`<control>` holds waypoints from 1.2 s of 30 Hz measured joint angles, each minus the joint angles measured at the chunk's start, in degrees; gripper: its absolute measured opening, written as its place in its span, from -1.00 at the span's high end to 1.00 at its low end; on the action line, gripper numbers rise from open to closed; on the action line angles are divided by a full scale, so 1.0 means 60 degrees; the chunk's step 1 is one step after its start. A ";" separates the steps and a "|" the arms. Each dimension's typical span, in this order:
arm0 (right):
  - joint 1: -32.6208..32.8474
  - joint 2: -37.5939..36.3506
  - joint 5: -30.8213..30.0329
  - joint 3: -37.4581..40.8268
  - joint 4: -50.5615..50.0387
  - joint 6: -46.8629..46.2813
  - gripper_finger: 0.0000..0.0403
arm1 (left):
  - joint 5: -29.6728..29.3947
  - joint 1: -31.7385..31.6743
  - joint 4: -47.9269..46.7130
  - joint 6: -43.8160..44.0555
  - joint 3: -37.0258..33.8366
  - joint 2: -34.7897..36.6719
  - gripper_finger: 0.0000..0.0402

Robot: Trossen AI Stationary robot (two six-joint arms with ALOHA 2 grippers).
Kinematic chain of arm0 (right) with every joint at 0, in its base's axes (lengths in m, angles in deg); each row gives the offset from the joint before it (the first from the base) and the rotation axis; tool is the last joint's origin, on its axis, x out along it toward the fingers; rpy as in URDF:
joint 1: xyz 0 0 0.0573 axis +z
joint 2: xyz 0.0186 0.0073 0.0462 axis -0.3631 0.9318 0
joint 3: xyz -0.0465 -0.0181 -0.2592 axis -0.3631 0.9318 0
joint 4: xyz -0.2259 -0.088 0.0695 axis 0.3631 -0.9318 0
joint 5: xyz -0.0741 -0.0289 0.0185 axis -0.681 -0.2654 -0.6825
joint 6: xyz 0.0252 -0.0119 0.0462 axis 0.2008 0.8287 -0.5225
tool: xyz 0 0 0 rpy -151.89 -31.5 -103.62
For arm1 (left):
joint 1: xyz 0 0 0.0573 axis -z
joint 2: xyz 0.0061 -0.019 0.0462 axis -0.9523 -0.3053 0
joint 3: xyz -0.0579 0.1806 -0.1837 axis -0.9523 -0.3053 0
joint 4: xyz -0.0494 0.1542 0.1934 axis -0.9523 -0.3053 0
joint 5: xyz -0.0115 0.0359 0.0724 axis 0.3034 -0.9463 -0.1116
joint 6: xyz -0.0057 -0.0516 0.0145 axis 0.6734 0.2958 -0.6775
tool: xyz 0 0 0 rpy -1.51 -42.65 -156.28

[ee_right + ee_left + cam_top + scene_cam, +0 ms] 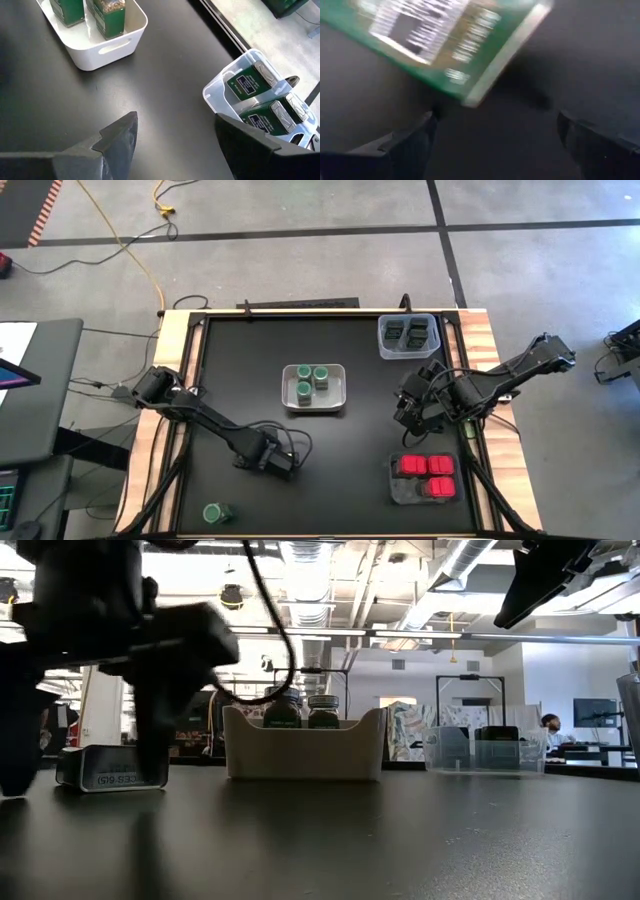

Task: Sort spices by type
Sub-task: Put the black seasoning can into the transparent bin

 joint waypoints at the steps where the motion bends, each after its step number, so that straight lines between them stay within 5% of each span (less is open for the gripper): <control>1: 0.0000 0.0000 0.0003 0.0000 0.0000 0.0040 -0.46 | -0.0013 0.0000 0.0226 0.0110 0.0004 0.0000 -0.94; 7: 0.0000 0.0000 0.0000 0.0000 -0.0004 0.0073 -0.46 | -0.0686 -0.0028 0.1100 0.0248 0.0004 0.0000 -0.94; 11: 0.0000 0.0000 0.0000 0.0000 -0.0011 0.0075 -0.46 | -0.0252 -0.0084 0.0654 0.0169 0.0004 0.0000 -0.94; 18: 0.0000 0.0000 0.0000 0.0000 -0.0035 0.0316 -0.46 | 0.1302 -0.0073 -0.1394 -0.0028 0.0000 -0.0007 -0.94; 27: -0.0018 0.0000 0.0000 0.0004 0.0004 0.0317 -0.46 | 0.1894 -0.0242 -0.3534 -0.0587 0.0000 -0.0011 -0.94; 36: -0.0018 0.0000 0.0000 0.0004 0.0180 0.0313 -0.46 | 0.1106 -0.0625 -0.5699 -0.0397 0.0000 -0.0011 -0.94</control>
